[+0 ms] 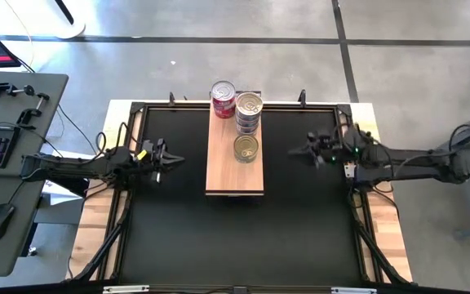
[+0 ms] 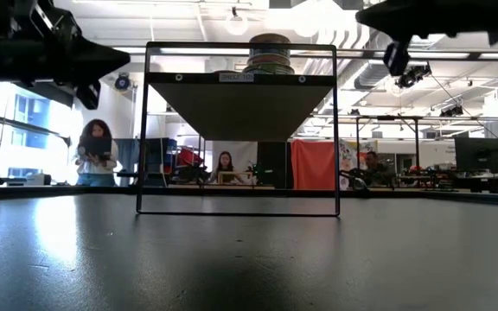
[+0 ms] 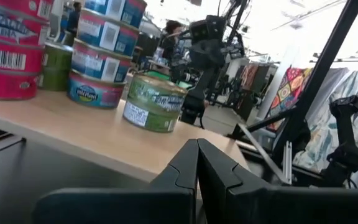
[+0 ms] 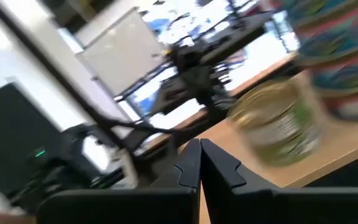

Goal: Stack canned seafood by type on shelf
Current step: Return to Home Position

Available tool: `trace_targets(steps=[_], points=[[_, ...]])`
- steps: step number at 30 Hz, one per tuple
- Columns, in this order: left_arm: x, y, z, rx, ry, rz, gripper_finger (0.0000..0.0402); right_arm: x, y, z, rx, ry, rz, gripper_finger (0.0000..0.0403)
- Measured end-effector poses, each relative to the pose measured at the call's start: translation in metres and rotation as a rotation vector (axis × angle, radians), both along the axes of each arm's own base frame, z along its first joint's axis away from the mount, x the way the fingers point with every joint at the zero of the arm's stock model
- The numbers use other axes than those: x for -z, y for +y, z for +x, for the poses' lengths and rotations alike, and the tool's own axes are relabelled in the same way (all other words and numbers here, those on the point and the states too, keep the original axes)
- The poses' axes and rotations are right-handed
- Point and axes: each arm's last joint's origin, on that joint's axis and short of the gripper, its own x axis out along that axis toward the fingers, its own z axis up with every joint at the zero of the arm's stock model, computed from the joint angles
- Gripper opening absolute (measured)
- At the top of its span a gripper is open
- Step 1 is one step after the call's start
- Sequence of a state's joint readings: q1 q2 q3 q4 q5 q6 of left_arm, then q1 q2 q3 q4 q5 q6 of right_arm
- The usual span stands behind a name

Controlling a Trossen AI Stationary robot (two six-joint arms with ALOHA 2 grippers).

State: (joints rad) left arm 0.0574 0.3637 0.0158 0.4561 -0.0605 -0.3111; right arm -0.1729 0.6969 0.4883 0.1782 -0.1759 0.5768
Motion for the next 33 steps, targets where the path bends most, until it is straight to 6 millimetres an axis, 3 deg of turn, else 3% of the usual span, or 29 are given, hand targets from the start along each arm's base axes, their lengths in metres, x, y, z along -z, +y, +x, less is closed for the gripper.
trace_targets(steps=[4, 11, 16, 25, 30, 33], points=[[0.003, 0.0, 0.0, 0.0, 0.027, -0.002, 0.0, 0.024, 0.019, -0.011, -0.09, -0.049, 0.012, 0.0], [0.003, 0.0, 0.0, 0.0, 0.03, -0.002, 0.0, 0.031, 0.041, -0.044, -0.099, -0.175, -0.089, 0.0], [0.003, 0.0, 0.0, 0.0, 0.036, -0.002, 0.0, 0.055, 0.043, -0.056, -0.219, -0.192, -0.133, 0.0], [0.004, 0.0, 0.0, 0.0, 0.042, -0.003, 0.0, 0.097, 0.035, -0.061, -0.202, -0.195, -0.24, 0.0], [0.004, 0.0, 0.0, 0.0, 0.042, -0.003, 0.0, 0.118, 0.032, -0.061, -0.199, 0.036, -0.29, 0.0], [0.004, 0.0, 0.0, 0.001, 0.041, -0.002, 0.0, 0.119, 0.031, -0.059, -0.164, 0.058, -0.283, 0.0]])
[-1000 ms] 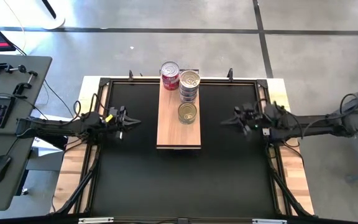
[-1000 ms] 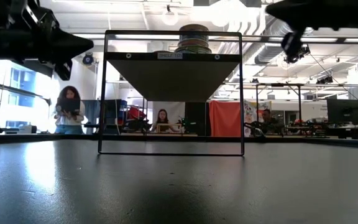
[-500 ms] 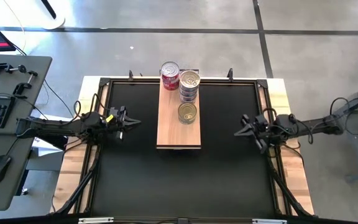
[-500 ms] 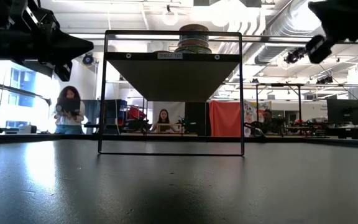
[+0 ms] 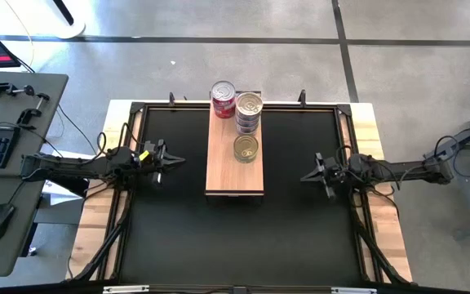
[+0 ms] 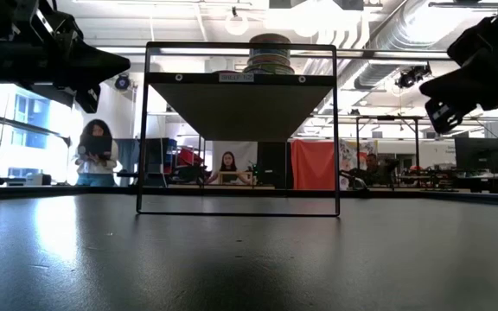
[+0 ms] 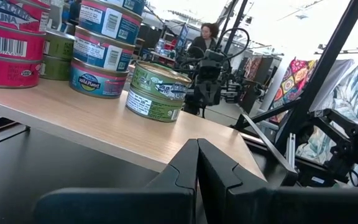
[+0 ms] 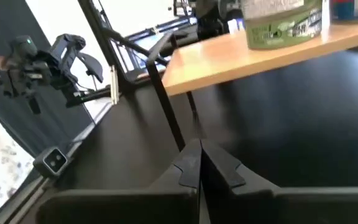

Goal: Stack canned seafood by type on shelf
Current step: Return to Home Position

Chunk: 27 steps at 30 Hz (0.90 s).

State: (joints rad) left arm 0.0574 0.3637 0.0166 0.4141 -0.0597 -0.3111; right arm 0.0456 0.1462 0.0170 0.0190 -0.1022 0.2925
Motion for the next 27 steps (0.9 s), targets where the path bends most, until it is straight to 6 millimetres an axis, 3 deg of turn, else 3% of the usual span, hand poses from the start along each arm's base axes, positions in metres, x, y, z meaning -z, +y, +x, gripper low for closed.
trace_targets(steps=[9, 15, 27], points=[[0.0, 0.0, 0.0, 0.0, 0.003, 0.0, 0.0, 0.002, 0.0, 0.0, 0.005, 0.019, -0.007, 0.0], [-0.001, 0.0, -0.002, 0.0, -0.008, 0.0, 0.0, -0.009, 0.0, -0.007, 0.007, -0.107, -0.001, 0.0], [-0.018, 0.001, -0.025, -0.028, -0.222, 0.016, 0.0, -0.014, 0.0, -0.009, 0.008, -0.164, 0.003, 0.0]])
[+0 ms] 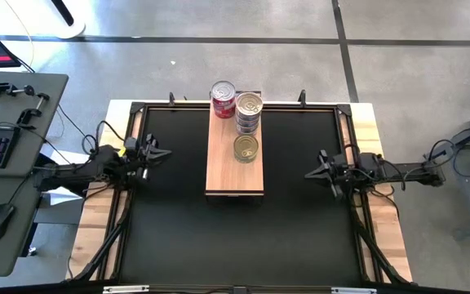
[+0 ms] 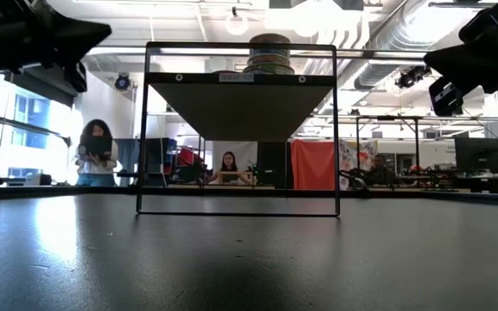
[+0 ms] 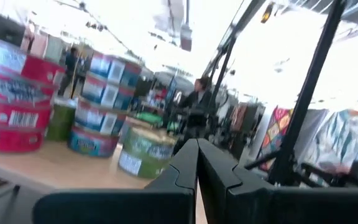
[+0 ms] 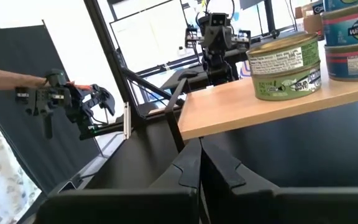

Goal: Stack canned seafood by type on shelf
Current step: Return to Home Position

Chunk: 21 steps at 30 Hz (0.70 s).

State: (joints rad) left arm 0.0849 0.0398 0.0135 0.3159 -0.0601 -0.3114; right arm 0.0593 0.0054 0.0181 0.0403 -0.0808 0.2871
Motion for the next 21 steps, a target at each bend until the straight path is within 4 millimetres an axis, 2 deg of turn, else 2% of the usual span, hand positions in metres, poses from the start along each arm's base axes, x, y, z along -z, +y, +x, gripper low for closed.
trace_targets(steps=[7, 18, 21], points=[[-0.0035, -0.0008, -0.0037, 0.003, -0.049, 0.003, 0.0, 0.0031, 0.0, 0.0005, 0.001, 0.033, -0.002, 0.0], [-0.0013, -0.0027, -0.0027, 0.022, -0.026, -0.001, 0.0, 0.0044, 0.0, 0.0007, 0.002, 0.046, -0.003, 0.0], [0.0027, -0.0039, -0.0014, 0.015, 0.031, 0.106, 0.0, 0.0044, 0.0, 0.0007, 0.002, 0.046, -0.003, 0.0]])
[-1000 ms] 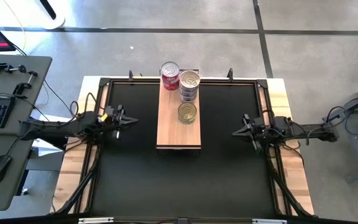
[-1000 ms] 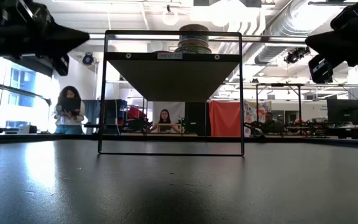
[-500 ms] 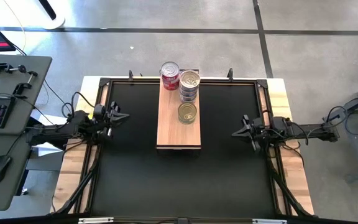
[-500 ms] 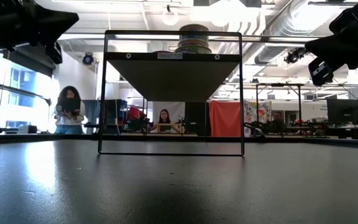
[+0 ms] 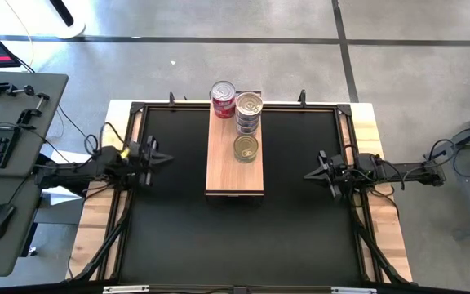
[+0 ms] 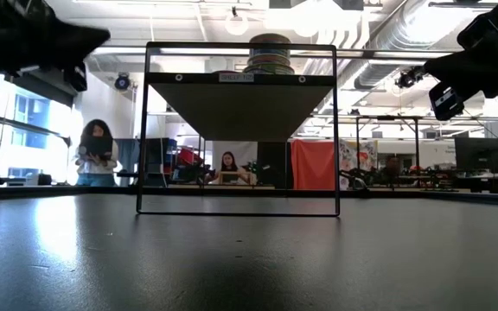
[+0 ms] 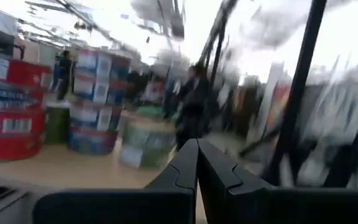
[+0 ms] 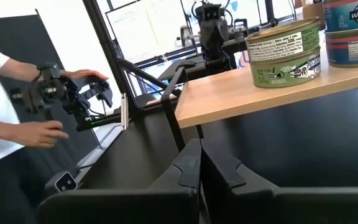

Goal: Stack canned seafood by type on shelf
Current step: Return to Home Position

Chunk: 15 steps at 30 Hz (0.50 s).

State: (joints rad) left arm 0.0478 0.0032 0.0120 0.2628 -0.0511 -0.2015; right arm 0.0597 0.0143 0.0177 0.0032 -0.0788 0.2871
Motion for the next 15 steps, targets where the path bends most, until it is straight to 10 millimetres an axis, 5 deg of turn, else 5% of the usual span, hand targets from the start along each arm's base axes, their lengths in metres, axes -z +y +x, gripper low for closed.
trace_targets(steps=[6, 15], points=[[0.024, -0.004, 0.004, 0.039, 0.264, 0.121, 0.0, 0.0, 0.0, 0.0, 0.0, 0.0, 0.0, 0.0], [0.024, -0.004, 0.004, 0.047, 0.267, 0.163, 0.0, 0.0, 0.0, 0.0, 0.001, 0.0, 0.0, 0.0]])
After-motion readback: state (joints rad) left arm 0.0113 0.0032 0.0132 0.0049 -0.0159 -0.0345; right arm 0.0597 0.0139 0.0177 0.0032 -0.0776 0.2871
